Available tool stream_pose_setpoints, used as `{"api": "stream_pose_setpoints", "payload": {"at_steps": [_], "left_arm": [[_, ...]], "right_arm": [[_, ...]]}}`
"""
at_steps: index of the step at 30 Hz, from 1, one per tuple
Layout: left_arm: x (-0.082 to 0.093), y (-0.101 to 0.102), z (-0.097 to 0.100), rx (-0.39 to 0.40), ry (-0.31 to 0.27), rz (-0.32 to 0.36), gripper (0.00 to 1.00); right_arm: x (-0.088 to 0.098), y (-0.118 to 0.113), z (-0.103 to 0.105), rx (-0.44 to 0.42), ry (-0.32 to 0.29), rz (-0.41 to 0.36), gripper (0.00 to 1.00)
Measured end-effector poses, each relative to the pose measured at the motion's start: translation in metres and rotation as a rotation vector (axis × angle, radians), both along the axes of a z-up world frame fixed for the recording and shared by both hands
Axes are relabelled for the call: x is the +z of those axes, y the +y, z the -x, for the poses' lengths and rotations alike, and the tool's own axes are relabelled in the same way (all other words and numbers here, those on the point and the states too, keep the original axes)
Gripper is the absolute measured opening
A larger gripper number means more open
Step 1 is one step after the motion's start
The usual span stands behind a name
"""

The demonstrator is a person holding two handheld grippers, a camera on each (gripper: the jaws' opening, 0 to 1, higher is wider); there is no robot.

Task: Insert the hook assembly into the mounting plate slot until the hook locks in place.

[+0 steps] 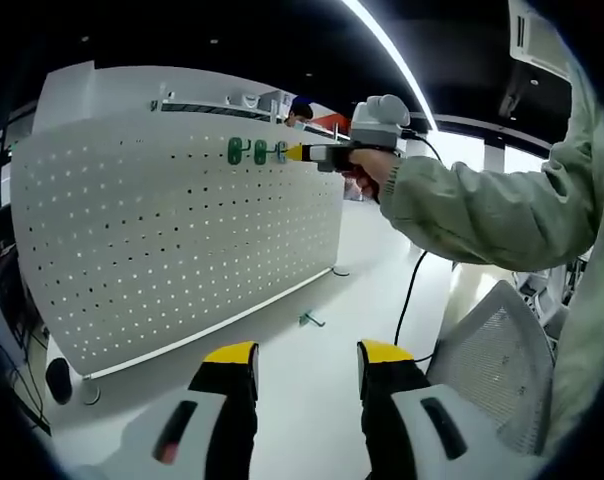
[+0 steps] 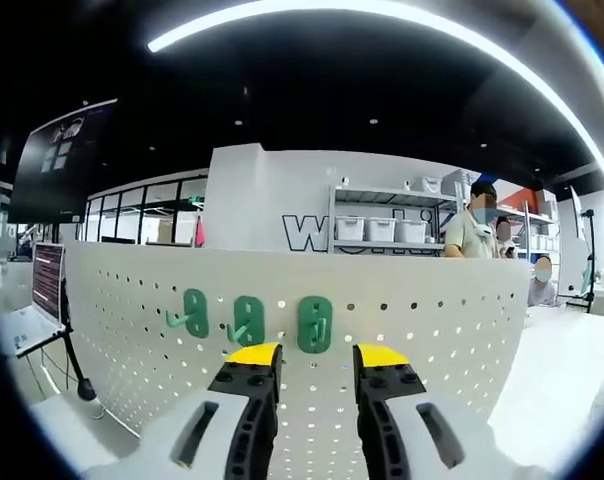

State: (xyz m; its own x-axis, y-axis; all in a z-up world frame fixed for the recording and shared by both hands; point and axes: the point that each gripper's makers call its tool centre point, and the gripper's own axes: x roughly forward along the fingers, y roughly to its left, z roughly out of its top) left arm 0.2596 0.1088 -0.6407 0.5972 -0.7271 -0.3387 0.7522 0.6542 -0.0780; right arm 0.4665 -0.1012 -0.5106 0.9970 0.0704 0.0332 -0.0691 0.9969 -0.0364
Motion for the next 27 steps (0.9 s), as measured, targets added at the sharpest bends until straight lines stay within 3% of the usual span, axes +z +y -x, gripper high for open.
{"api": "stream_pose_setpoints", "payload": {"at_steps": [2, 11, 27], "left_arm": [[0.001, -0.001, 0.001, -0.002, -0.001, 0.0, 0.41], [0.004, -0.005, 0.004, -0.015, -0.011, -0.001, 0.41], [0.005, -0.008, 0.013, -0.021, -0.013, 0.005, 0.41]], "right_arm": [[-0.003, 0.001, 0.003, 0.012, 0.024, -0.028, 0.3], [-0.004, 0.001, 0.016, 0.027, 0.036, -0.025, 0.34], [-0.018, 0.018, 0.055, 0.088, 0.082, -0.05, 0.38]]}}
